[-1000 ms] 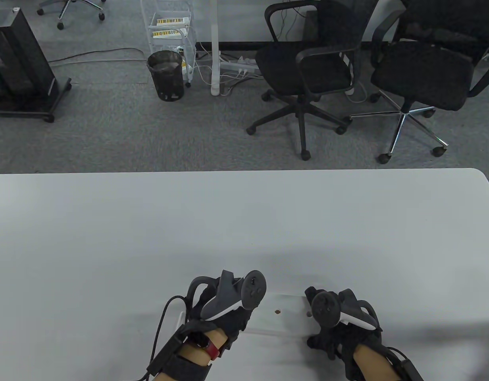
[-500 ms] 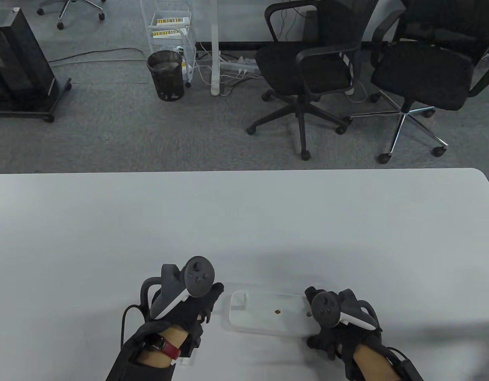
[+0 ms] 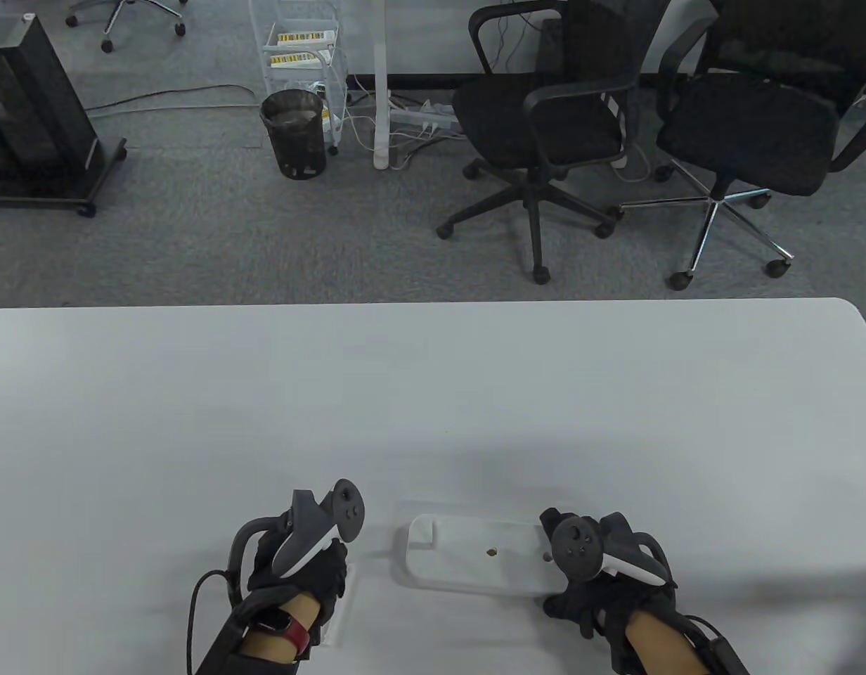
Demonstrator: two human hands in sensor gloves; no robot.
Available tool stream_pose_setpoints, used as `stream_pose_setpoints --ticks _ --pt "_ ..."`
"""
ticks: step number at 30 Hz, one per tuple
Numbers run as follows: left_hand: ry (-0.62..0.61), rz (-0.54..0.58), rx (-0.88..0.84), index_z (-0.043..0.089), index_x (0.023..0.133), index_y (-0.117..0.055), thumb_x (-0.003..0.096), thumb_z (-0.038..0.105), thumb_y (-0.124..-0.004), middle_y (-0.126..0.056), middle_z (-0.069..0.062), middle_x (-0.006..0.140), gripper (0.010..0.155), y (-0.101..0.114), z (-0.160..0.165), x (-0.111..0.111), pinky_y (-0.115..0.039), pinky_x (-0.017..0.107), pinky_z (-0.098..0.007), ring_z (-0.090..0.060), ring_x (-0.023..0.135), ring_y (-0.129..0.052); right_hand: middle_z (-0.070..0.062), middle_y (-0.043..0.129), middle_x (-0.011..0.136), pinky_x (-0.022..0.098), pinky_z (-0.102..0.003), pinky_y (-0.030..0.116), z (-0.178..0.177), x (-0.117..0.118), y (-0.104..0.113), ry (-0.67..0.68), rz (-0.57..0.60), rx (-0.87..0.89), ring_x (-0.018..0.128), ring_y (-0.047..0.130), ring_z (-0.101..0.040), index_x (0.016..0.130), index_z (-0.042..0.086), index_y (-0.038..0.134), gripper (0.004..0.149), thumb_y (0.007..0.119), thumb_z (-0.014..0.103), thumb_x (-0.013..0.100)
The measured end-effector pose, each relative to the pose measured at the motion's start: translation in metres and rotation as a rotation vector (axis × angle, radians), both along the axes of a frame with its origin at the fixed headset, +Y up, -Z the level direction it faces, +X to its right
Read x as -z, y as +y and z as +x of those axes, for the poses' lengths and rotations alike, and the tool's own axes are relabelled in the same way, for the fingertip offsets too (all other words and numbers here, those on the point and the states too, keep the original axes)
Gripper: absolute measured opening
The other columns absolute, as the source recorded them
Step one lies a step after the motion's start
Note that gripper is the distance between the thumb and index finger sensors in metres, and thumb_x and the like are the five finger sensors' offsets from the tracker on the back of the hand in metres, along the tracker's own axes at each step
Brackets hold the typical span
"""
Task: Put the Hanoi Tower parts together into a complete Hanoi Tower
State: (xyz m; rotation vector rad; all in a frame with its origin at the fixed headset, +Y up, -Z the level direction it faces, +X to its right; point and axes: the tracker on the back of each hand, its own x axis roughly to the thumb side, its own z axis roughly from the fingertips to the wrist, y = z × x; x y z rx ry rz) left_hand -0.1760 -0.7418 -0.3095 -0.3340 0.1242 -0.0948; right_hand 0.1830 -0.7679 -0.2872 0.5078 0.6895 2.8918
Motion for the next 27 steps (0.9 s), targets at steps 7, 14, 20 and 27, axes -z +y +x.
stream_pose_setpoints --ticks 7,14,20,27 --pt "0.033 -0.094 0.015 0.016 0.100 -0.072 0.0422 0.048 -0.085 -0.093 -0.012 0.084 0.067 -0.018 -0.005 -0.001 -0.081 0.048 -0.047 -0.033 0.057 -0.100 -0.024 0.013 0.107 0.071 -0.066 0.030 0.000 0.000 0.000 0.000 -0.001 0.003 0.098 0.023 -0.050 0.096 0.017 -0.001 0.112 0.086 0.047 0.033" --pt "0.029 -0.042 0.053 0.016 0.098 -0.074 0.0404 0.050 -0.087 -0.094 -0.012 0.081 0.068 -0.023 -0.002 -0.004 -0.082 0.047 -0.046 -0.032 0.054 -0.101 -0.024 0.013 0.107 0.071 -0.066 0.030 0.000 0.000 0.000 -0.001 0.001 0.005 0.098 0.023 -0.050 0.096 0.017 -0.001 0.112 0.086 0.047 0.033" --pt "0.014 -0.020 0.097 0.015 0.096 -0.076 0.0400 0.049 -0.088 -0.095 -0.012 0.078 0.066 -0.026 0.002 -0.003 -0.082 0.046 -0.046 -0.032 0.052 -0.101 -0.024 0.013 0.107 0.071 -0.066 0.030 0.001 0.000 -0.001 -0.003 0.004 0.010 0.098 0.023 -0.050 0.096 0.017 -0.001 0.111 0.086 0.047 0.033" --pt "-0.010 0.005 0.125 0.013 0.095 -0.076 0.0408 0.044 -0.088 -0.096 -0.011 0.075 0.064 -0.031 0.006 -0.004 -0.084 0.043 -0.044 -0.029 0.047 -0.102 -0.023 0.013 0.107 0.071 -0.066 0.030 0.001 0.000 -0.002 -0.003 0.004 0.012 0.098 0.023 -0.050 0.096 0.017 -0.001 0.112 0.086 0.047 0.033"
